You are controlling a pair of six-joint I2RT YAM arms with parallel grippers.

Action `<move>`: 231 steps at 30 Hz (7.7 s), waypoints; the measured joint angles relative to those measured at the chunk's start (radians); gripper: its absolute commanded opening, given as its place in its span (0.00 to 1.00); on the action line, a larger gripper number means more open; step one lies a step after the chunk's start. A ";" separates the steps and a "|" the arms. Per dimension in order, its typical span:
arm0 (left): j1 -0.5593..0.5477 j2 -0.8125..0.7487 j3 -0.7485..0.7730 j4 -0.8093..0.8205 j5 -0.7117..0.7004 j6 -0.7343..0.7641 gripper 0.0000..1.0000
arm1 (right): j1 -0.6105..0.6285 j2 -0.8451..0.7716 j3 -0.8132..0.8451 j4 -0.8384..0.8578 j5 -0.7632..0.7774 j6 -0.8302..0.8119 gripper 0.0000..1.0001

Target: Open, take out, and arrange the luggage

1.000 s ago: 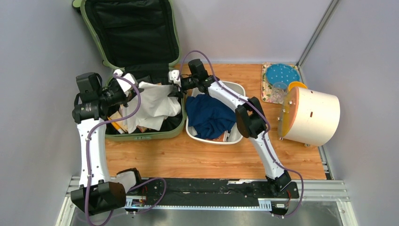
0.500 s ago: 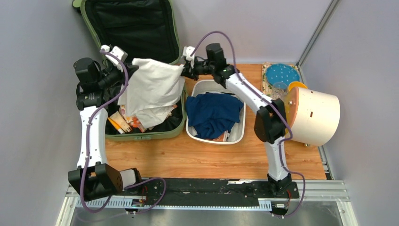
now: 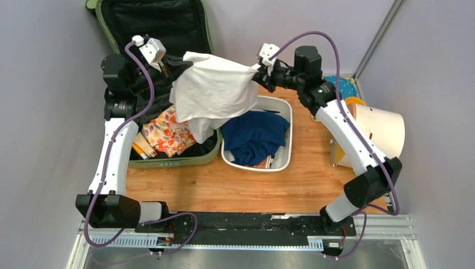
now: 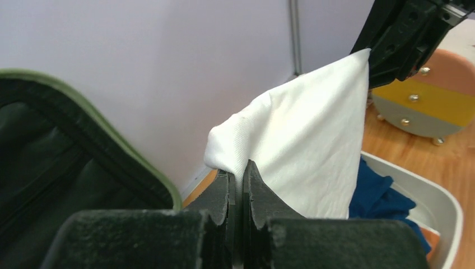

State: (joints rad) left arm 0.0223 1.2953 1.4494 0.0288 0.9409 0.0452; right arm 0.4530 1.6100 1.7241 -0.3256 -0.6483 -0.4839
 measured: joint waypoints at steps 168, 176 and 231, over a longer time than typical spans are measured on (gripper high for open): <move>0.201 0.659 0.034 -0.650 -0.273 0.684 0.29 | -0.089 0.314 0.245 -0.544 -0.016 0.121 0.83; 0.156 0.647 0.015 -0.621 -0.329 0.674 0.31 | -0.089 0.314 0.245 -0.544 -0.016 0.122 0.83; 0.109 0.592 0.193 -0.629 -0.397 0.751 0.56 | -0.080 0.371 0.270 -0.540 -0.060 0.142 0.84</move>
State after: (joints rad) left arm 0.1318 1.8874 1.6428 -0.6003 0.5442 0.7963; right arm 0.3729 1.9808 1.9938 -0.8658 -0.7078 -0.3416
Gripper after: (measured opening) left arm 0.545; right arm 0.836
